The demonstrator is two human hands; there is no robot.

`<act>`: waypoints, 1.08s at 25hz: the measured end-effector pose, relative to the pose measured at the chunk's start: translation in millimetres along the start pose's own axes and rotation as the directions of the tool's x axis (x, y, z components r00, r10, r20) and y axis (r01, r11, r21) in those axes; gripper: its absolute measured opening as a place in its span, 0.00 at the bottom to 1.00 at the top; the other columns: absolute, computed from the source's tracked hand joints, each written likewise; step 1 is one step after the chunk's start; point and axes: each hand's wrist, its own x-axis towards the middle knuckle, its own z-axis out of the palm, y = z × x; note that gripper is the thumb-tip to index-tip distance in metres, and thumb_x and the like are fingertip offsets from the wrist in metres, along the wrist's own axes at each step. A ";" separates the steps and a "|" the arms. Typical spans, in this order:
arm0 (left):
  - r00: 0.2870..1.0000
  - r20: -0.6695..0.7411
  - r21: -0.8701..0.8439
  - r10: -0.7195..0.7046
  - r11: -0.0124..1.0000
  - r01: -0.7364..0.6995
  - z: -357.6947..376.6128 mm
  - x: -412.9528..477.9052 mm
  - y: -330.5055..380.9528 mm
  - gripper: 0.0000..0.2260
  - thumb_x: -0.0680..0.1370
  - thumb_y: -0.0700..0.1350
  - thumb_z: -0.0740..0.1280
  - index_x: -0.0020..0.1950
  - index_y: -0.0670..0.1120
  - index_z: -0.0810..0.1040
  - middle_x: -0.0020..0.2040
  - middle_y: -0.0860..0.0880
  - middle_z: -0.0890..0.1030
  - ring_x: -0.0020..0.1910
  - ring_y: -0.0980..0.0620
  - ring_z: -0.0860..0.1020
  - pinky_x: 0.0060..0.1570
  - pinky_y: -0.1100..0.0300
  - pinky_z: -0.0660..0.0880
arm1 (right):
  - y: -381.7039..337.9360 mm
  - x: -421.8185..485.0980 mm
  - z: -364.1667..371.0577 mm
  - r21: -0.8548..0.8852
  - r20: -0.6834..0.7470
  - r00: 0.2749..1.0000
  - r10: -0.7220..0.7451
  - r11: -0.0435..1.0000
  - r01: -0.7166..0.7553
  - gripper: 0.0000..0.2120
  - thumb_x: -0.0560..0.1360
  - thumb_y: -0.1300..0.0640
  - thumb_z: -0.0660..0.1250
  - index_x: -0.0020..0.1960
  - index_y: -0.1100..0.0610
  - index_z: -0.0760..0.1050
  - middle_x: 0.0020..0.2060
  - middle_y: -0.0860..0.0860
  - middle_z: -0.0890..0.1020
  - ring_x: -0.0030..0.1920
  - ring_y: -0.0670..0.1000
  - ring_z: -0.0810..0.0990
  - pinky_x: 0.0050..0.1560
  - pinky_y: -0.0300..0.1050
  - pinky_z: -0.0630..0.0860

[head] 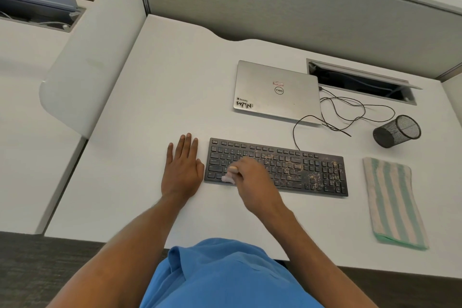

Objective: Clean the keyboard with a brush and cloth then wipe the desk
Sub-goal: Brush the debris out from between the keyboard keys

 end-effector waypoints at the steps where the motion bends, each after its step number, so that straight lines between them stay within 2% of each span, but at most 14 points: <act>1: 1.000 0.003 0.005 0.002 1.000 -0.002 0.0 -0.2 0.1 0.30 0.82 0.49 0.52 0.84 0.42 0.62 0.85 0.43 0.59 0.85 0.45 0.56 0.84 0.41 0.50 | 0.8 -1.9 4.8 -0.017 0.027 0.999 -0.031 0.999 0.032 0.08 0.83 0.58 0.63 0.49 0.58 0.80 0.46 0.49 0.76 0.43 0.44 0.73 0.46 0.35 0.68; 3: 1.000 0.007 0.010 0.003 1.000 -0.003 -0.1 -0.4 0.0 0.30 0.82 0.49 0.52 0.84 0.42 0.61 0.85 0.43 0.59 0.85 0.45 0.55 0.84 0.41 0.49 | 9.0 -5.0 7.2 -0.042 0.032 0.999 -0.024 0.999 0.026 0.09 0.83 0.57 0.62 0.51 0.57 0.80 0.47 0.49 0.76 0.45 0.47 0.74 0.48 0.40 0.70; 6: 1.000 0.015 0.009 -0.003 1.000 0.003 -0.3 0.4 -0.2 0.30 0.82 0.49 0.51 0.84 0.42 0.61 0.85 0.43 0.59 0.85 0.45 0.55 0.84 0.42 0.49 | 25.9 -12.2 -4.1 -0.046 -0.004 0.998 0.065 0.997 -0.065 0.10 0.83 0.58 0.61 0.52 0.60 0.80 0.46 0.47 0.74 0.43 0.44 0.72 0.43 0.31 0.66; 8: 1.000 0.014 0.008 -0.005 1.000 0.005 0.0 0.2 -0.5 0.30 0.82 0.49 0.51 0.84 0.42 0.61 0.85 0.43 0.59 0.85 0.46 0.55 0.84 0.42 0.48 | 34.7 -16.8 -12.1 -0.086 -0.026 0.990 0.135 0.987 -0.137 0.10 0.83 0.60 0.60 0.51 0.61 0.80 0.46 0.49 0.74 0.41 0.43 0.72 0.42 0.28 0.67; 10: 1.000 0.013 0.007 -0.005 1.000 0.005 0.1 0.1 -0.8 0.30 0.82 0.49 0.51 0.84 0.42 0.61 0.85 0.43 0.59 0.85 0.45 0.55 0.84 0.42 0.48 | 38.6 -17.7 -14.6 -0.149 -0.056 0.983 0.175 0.972 -0.182 0.11 0.84 0.59 0.59 0.51 0.59 0.80 0.46 0.51 0.75 0.44 0.48 0.76 0.44 0.32 0.70; 11: 1.000 0.014 0.010 -0.005 1.000 0.004 -0.1 0.1 -0.6 0.30 0.82 0.50 0.51 0.84 0.42 0.61 0.85 0.43 0.59 0.85 0.45 0.55 0.84 0.42 0.48 | 36.1 -17.3 -13.2 -0.157 -0.066 0.983 0.173 0.971 -0.182 0.11 0.84 0.58 0.59 0.52 0.59 0.80 0.47 0.51 0.76 0.46 0.50 0.77 0.47 0.39 0.73; 13: 1.000 0.014 0.017 -0.002 1.000 0.002 -0.2 0.0 -0.2 0.30 0.82 0.50 0.51 0.84 0.42 0.61 0.85 0.43 0.59 0.85 0.46 0.55 0.84 0.42 0.48 | 24.5 -14.5 -8.2 -0.084 -0.073 0.991 0.114 0.989 -0.120 0.09 0.83 0.58 0.61 0.51 0.57 0.81 0.47 0.50 0.77 0.46 0.49 0.77 0.50 0.45 0.75; 15: 1.000 0.011 0.017 -0.002 1.000 0.002 -0.4 0.0 -0.7 0.30 0.82 0.50 0.51 0.84 0.42 0.61 0.85 0.43 0.59 0.85 0.45 0.55 0.84 0.42 0.49 | 10.7 -11.8 -0.1 -0.030 -0.041 0.998 0.045 0.998 -0.046 0.09 0.82 0.57 0.63 0.51 0.56 0.81 0.46 0.49 0.77 0.46 0.47 0.75 0.49 0.42 0.73; 18: 1.000 0.010 0.011 0.002 1.000 -0.002 -0.4 -0.1 0.0 0.30 0.82 0.50 0.52 0.84 0.42 0.62 0.85 0.43 0.59 0.85 0.45 0.55 0.84 0.42 0.49 | 6.4 -9.5 7.2 -0.064 0.017 1.000 0.002 0.998 -0.001 0.09 0.83 0.57 0.62 0.51 0.56 0.81 0.46 0.49 0.76 0.45 0.48 0.75 0.48 0.42 0.72; 21: 1.000 0.011 0.004 -0.002 1.000 0.002 -1.1 -0.1 0.0 0.30 0.82 0.50 0.51 0.84 0.42 0.62 0.85 0.43 0.59 0.85 0.45 0.56 0.84 0.42 0.49 | 17.9 -11.4 2.6 -0.067 -0.008 0.997 0.082 0.994 -0.083 0.09 0.83 0.58 0.62 0.53 0.57 0.81 0.48 0.49 0.76 0.47 0.48 0.76 0.51 0.44 0.75; 25: 1.000 0.018 0.008 -0.005 1.000 0.005 -1.4 -0.8 0.0 0.30 0.82 0.50 0.51 0.84 0.43 0.62 0.85 0.43 0.59 0.85 0.46 0.55 0.84 0.42 0.49 | 33.0 -20.8 -12.1 -0.137 -0.085 0.980 0.181 0.972 -0.192 0.08 0.83 0.59 0.62 0.56 0.58 0.80 0.47 0.47 0.73 0.45 0.45 0.71 0.42 0.34 0.64; 27: 1.000 0.015 0.006 -0.003 1.000 0.003 -0.8 -0.8 -0.4 0.30 0.82 0.50 0.51 0.84 0.43 0.62 0.85 0.43 0.59 0.85 0.46 0.55 0.84 0.42 0.49 | 32.1 -21.1 -13.8 -0.148 -0.105 0.978 0.181 0.970 -0.195 0.09 0.83 0.59 0.61 0.53 0.58 0.80 0.47 0.49 0.75 0.44 0.46 0.73 0.41 0.34 0.65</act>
